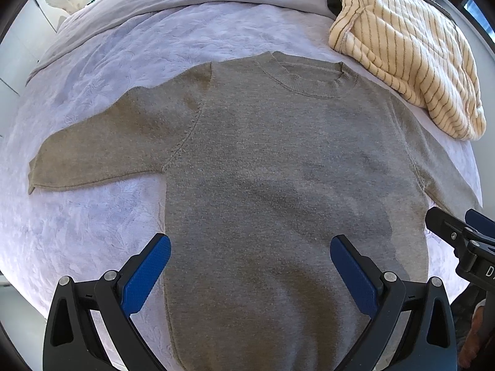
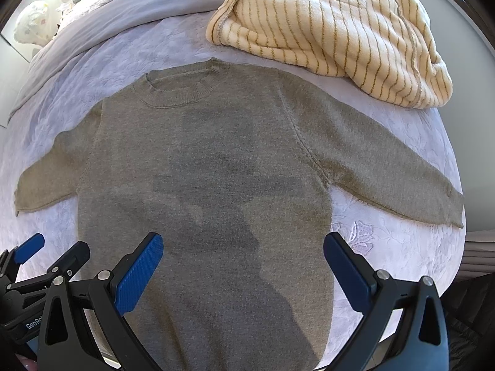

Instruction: Fold small clothes

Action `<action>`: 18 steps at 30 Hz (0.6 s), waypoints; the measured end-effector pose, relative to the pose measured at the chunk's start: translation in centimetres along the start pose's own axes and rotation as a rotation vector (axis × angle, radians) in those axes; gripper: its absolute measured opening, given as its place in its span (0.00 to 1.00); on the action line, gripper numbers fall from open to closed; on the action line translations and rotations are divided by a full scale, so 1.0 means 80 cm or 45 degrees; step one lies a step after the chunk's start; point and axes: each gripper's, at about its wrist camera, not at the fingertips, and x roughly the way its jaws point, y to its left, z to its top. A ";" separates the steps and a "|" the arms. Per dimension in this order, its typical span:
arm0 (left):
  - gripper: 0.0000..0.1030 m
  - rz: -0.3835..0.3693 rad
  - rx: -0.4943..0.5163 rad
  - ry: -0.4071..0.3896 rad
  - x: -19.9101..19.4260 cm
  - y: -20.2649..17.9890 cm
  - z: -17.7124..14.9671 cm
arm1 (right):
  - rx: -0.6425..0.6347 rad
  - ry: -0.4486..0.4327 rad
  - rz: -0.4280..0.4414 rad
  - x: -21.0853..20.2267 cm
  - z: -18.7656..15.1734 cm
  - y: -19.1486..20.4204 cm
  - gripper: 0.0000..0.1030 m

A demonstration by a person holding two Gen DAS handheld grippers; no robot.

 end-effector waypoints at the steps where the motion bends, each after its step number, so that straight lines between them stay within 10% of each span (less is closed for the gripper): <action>1: 1.00 0.002 0.005 -0.002 0.000 0.000 0.000 | 0.000 0.000 0.001 0.004 0.000 0.004 1.00; 18: 1.00 -0.073 -0.014 0.026 0.003 0.002 -0.005 | 0.004 -0.001 0.009 0.002 0.000 0.003 1.00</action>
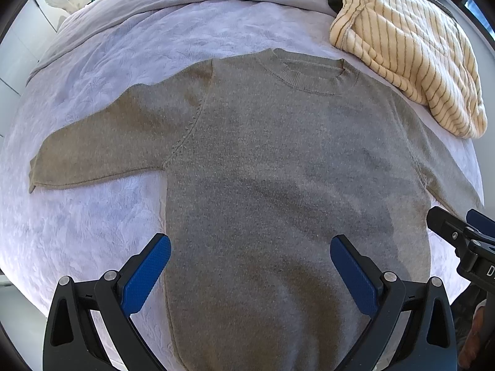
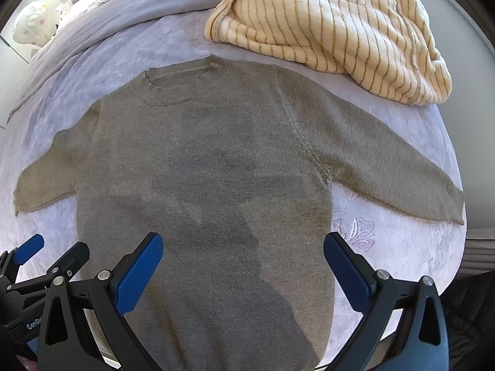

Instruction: Fold small clothes

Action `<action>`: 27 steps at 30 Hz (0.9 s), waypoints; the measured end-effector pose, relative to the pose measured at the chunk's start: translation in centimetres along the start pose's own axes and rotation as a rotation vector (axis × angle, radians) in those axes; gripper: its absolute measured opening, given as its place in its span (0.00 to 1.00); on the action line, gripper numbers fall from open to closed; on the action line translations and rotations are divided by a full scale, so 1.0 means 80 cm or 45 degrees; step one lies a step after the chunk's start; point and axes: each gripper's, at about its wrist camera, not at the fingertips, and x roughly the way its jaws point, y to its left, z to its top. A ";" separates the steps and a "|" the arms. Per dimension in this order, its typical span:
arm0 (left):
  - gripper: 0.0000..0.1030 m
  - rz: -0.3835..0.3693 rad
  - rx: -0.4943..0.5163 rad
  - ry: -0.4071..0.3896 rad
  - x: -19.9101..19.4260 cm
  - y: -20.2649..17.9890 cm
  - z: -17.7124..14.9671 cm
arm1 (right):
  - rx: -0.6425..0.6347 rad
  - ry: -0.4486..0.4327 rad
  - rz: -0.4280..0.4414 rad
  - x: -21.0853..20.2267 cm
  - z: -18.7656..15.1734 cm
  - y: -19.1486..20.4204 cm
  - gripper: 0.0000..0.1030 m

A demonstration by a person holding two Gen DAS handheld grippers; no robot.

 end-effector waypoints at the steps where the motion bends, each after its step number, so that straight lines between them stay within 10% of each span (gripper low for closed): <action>1: 1.00 0.000 0.000 0.000 0.000 0.000 -0.001 | 0.000 0.000 0.000 -0.001 0.000 0.000 1.00; 14: 1.00 -0.030 -0.008 0.012 0.002 0.006 -0.004 | 0.010 0.033 0.050 0.006 -0.007 0.002 1.00; 19: 1.00 -0.061 -0.014 0.005 0.002 0.007 -0.006 | 0.075 0.114 0.338 0.005 -0.008 0.001 1.00; 27: 1.00 -0.071 -0.027 0.009 0.002 0.008 -0.004 | 0.040 0.043 0.175 0.010 -0.010 0.001 1.00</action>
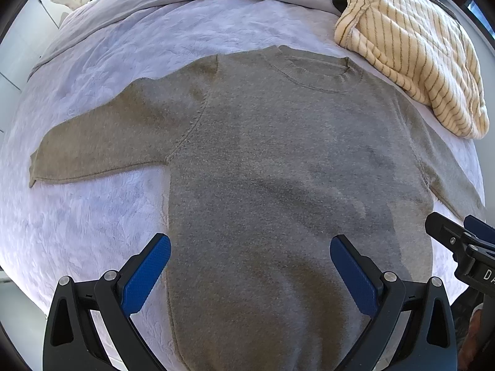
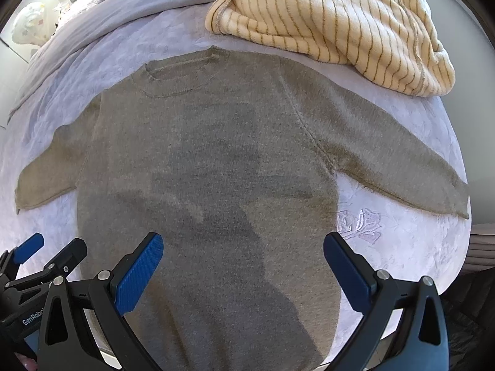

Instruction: Fold small clothes

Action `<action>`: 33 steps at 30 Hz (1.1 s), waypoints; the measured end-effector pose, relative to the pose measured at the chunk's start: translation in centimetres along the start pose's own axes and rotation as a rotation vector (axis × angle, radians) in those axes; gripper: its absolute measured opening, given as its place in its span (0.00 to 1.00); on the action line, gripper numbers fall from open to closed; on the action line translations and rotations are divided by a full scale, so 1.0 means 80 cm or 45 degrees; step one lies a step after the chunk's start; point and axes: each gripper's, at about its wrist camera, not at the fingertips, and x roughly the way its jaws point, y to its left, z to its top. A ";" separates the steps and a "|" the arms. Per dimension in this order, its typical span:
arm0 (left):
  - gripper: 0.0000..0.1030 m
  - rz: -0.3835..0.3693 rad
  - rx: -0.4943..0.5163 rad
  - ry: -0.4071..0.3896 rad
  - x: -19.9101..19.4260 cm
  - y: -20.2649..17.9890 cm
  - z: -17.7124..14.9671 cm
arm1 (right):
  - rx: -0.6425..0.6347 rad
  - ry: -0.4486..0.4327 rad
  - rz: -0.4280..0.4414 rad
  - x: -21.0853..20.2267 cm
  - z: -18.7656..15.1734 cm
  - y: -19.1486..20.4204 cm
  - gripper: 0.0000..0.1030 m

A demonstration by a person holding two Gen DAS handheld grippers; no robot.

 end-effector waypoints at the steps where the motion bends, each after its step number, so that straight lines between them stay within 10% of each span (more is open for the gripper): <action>1: 1.00 0.001 -0.002 0.001 0.000 0.001 0.000 | -0.004 -0.003 -0.012 0.000 0.001 0.001 1.00; 15: 1.00 0.015 -0.014 -0.031 0.004 0.007 0.004 | -0.025 -0.085 -0.001 0.008 -0.004 0.009 1.00; 23: 1.00 -0.023 -0.064 0.009 0.009 0.027 0.003 | 0.037 0.106 0.022 0.013 -0.008 0.011 1.00; 33: 1.00 -0.085 -0.297 -0.069 0.021 0.158 0.006 | -0.063 -0.033 0.292 0.036 -0.030 0.082 1.00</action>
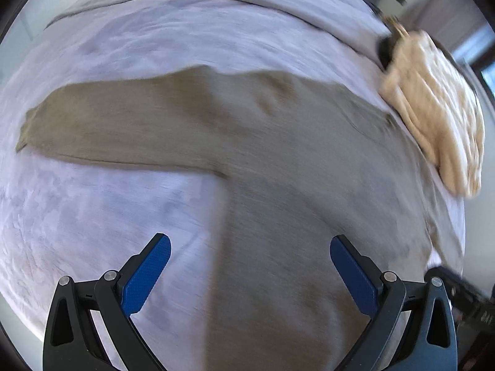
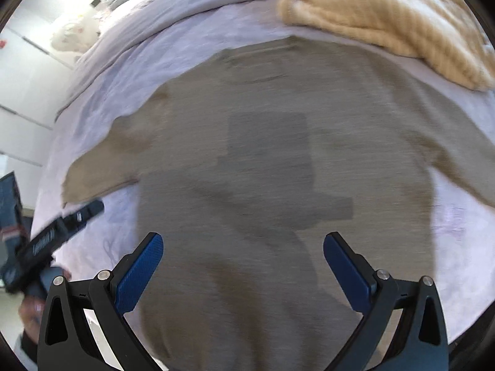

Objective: Fold small clothes
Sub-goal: 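Grasp the cuff of the sleeve nearest the left tool with the left tool, then fold the held sleeve across the sweater body and open the left tool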

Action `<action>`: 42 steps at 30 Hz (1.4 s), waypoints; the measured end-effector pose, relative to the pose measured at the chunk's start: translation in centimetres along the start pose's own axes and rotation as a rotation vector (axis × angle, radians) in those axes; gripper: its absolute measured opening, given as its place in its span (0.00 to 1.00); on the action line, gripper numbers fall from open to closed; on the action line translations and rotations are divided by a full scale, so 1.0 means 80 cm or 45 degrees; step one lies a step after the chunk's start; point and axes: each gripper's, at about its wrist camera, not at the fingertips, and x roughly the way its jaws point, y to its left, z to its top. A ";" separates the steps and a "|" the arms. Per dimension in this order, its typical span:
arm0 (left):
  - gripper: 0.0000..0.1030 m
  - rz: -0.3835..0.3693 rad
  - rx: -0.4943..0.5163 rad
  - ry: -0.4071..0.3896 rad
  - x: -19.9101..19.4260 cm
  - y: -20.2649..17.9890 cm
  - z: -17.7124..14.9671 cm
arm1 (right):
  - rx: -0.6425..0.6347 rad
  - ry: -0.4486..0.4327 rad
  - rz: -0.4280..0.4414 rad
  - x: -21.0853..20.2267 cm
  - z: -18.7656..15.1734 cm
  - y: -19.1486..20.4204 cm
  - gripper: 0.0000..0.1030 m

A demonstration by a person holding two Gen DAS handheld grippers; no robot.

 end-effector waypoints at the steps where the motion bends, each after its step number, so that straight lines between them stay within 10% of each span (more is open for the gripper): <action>1: 1.00 0.017 -0.039 -0.018 -0.001 0.022 0.006 | -0.029 0.031 0.005 0.008 -0.002 0.012 1.00; 16: 0.98 0.176 -0.568 -0.418 0.024 0.316 0.110 | -0.250 0.332 0.019 0.068 -0.058 0.089 1.00; 18: 0.75 0.173 -0.572 -0.437 0.031 0.327 0.125 | -0.250 0.342 0.019 0.072 -0.059 0.083 1.00; 20: 0.24 0.140 -0.567 -0.418 0.038 0.337 0.133 | -0.241 0.337 0.037 0.066 -0.061 0.075 1.00; 25: 0.08 -0.085 -0.560 -0.498 0.023 0.337 0.128 | -0.197 0.271 0.092 0.042 -0.056 0.050 1.00; 35: 0.08 -0.598 -0.120 -0.646 -0.054 0.148 0.149 | -0.056 0.053 0.127 -0.032 -0.048 -0.040 1.00; 42: 0.08 -0.837 0.268 -0.422 0.001 -0.102 0.149 | 0.115 -0.072 0.060 -0.092 -0.039 -0.141 1.00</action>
